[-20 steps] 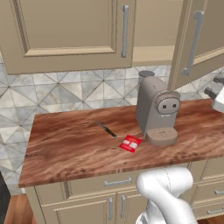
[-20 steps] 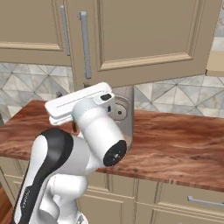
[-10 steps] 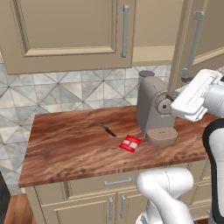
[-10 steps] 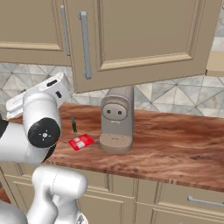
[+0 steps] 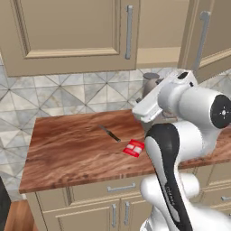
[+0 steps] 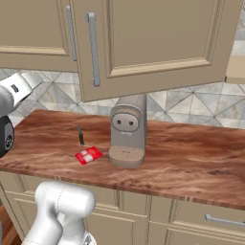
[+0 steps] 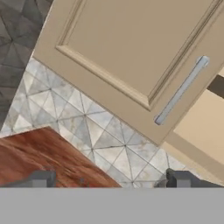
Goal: Pick the pan from the cabinet and place it on the stove. Then turn on the stove burner for the pan.
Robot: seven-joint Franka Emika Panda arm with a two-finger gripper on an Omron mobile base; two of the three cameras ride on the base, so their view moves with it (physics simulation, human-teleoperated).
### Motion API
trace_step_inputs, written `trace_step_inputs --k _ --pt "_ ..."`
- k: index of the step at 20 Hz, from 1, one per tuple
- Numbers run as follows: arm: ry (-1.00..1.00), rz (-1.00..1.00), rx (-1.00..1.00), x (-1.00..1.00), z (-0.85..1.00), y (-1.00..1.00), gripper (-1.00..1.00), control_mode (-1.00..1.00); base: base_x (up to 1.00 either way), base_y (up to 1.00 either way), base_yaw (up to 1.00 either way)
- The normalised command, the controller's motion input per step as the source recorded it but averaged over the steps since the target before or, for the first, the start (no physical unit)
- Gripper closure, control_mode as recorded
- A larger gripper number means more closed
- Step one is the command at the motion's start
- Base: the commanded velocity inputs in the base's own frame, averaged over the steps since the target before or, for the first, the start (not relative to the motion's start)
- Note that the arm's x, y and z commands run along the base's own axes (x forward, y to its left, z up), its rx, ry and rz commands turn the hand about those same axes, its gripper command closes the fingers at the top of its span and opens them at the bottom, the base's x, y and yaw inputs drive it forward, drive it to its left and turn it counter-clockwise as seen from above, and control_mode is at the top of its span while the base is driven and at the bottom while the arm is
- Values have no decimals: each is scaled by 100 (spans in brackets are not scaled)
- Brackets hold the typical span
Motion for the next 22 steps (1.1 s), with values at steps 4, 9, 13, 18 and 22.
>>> trace_step_inputs --k 4,9,13,18,22 --pt "31 -24 -14 41 -4 21 -100 -100 0 0 0" --pt "28 -20 -11 37 -7 5 -100 -100 0 0 0" --pt "17 -12 -2 38 -7 -8 -100 -100 0 0 0" --pt "12 -1 1 43 -10 -31 -100 -100 0 0 0" --pt "3 2 3 21 -8 -27 -100 -100 0 0 0"
